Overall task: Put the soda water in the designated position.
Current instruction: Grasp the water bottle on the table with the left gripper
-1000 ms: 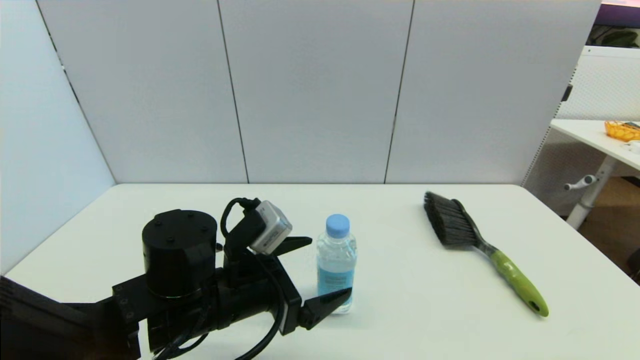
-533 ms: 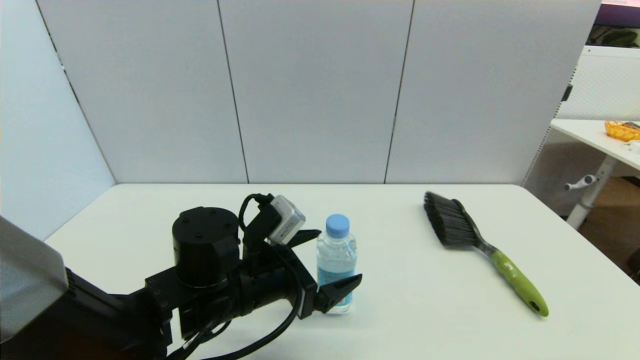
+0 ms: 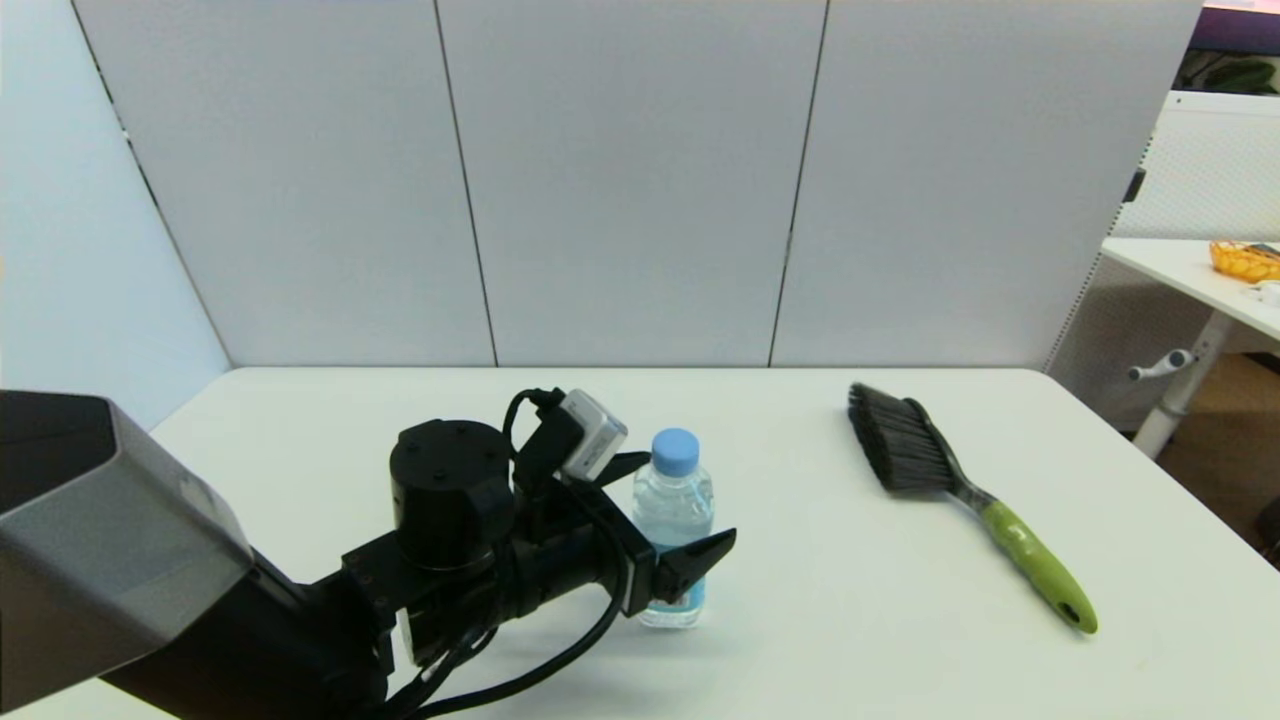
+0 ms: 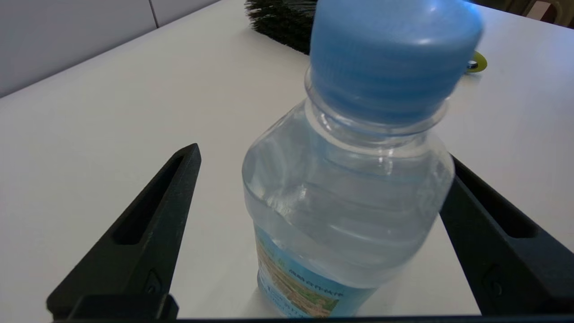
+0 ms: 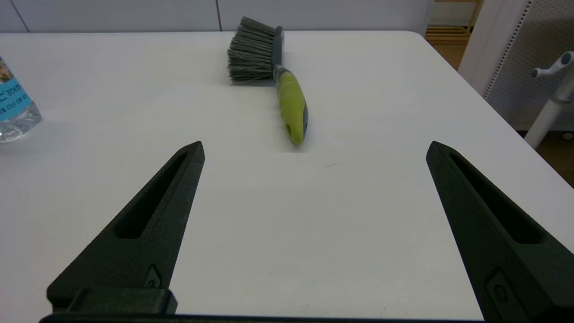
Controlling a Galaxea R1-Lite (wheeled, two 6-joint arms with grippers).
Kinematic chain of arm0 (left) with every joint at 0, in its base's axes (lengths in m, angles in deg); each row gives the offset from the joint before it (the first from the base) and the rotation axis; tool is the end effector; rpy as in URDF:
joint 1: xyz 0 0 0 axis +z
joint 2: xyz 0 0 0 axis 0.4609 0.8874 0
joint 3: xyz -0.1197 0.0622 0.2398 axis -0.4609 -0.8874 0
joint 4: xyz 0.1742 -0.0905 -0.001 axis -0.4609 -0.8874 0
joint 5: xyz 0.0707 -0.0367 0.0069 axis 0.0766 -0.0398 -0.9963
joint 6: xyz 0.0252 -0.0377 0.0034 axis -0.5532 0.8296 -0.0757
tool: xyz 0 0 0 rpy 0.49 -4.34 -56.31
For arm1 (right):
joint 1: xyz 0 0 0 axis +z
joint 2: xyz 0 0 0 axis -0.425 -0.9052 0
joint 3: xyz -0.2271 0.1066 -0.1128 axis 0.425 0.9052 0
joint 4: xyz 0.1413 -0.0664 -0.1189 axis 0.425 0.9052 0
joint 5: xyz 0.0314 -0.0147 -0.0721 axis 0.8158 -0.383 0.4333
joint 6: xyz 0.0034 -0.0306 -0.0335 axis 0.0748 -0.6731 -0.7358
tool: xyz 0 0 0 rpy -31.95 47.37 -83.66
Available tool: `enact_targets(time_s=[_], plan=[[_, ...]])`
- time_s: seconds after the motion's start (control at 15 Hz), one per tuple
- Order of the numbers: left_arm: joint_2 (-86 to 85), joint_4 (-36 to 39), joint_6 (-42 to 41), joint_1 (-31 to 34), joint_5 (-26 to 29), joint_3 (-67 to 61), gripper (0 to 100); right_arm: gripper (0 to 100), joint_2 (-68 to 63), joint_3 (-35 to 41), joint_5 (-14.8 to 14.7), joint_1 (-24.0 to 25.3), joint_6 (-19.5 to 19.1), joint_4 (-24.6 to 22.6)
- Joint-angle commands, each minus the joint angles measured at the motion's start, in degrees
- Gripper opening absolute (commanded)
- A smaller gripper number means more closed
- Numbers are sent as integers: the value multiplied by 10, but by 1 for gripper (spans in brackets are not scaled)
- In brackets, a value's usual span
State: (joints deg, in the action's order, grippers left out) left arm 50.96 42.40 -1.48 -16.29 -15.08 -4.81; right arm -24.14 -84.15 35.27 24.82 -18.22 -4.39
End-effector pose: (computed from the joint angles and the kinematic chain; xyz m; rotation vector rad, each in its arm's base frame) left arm 0.2337 -0.2384 0.0747 0.0331 0.1517 -0.9999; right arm 0.0315 -0.0002 0.0756 0.0009 -0.0014 -0.0059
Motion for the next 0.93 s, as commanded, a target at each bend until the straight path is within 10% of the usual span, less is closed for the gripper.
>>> enact_targets(time_s=[0.07, 0.93], plan=[[31, 21, 2, 0, 0, 23, 100, 100, -1, -1, 0, 0, 0, 0], [56, 39, 6, 0, -15, 43, 100, 100, -1, 0, 0, 0, 0, 0]])
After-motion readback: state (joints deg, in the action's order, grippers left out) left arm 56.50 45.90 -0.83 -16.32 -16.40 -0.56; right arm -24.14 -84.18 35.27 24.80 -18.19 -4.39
